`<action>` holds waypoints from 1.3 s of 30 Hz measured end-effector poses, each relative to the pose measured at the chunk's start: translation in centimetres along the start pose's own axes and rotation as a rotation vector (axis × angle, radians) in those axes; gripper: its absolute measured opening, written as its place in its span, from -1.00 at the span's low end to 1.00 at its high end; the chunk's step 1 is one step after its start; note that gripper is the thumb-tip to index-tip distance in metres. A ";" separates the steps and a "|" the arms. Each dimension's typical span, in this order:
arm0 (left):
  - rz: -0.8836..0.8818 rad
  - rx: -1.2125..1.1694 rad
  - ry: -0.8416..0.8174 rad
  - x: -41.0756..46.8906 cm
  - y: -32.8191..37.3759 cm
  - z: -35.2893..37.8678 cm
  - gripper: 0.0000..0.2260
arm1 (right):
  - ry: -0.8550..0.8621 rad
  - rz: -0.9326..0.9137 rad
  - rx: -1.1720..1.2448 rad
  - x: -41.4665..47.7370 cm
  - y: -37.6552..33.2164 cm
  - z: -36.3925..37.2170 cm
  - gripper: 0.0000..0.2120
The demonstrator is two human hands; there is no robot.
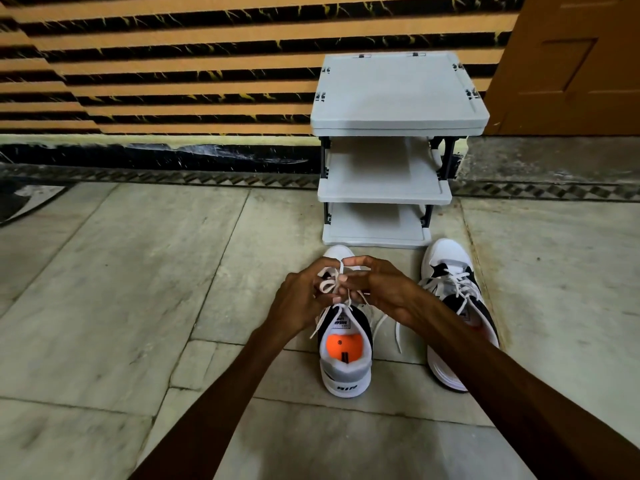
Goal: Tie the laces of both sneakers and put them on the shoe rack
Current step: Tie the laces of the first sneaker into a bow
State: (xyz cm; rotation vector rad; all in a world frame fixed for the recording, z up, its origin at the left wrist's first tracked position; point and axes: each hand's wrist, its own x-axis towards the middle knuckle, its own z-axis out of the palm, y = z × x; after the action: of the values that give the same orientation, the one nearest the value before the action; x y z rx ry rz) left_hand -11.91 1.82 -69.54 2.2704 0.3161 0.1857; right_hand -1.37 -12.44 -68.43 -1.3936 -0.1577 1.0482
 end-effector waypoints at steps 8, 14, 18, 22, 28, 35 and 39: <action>0.001 0.018 -0.028 0.3 -0.2 0.2 -0.59 | 0.134 -0.299 -0.640 -0.1 -0.4 0.4 -0.59; -0.072 -0.041 -0.046 0.8 -0.1 0.3 -0.56 | 0.140 -0.751 -1.160 -1.0 0.5 0.8 -0.55; -0.134 -0.107 -0.091 1.0 0.1 0.0 -0.60 | 0.240 -0.953 -1.518 -1.3 1.9 1.2 -0.38; -0.231 -0.330 -0.200 1.0 0.2 -0.1 -0.69 | 0.290 -0.946 -1.638 -0.9 2.3 0.9 -0.50; -0.375 -0.539 -0.335 1.6 1.1 -0.9 -0.75 | 0.290 -0.929 -1.550 -1.4 2.3 0.9 -0.56; -0.615 -0.786 -0.376 2.7 1.5 -1.1 -0.68 | 0.276 -0.940 -1.546 -2.2 2.4 1.5 -0.58; -0.612 -0.804 -0.346 2.4 0.9 -1.0 -0.68 | 0.302 -0.932 -1.493 -3.0 2.4 1.2 -0.61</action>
State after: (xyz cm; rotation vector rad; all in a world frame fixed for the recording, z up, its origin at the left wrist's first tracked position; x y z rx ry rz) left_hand -9.70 2.65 -68.10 1.3049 0.6039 -0.3423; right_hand -5.09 -13.98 -68.80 -2.3282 -1.4166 -0.2723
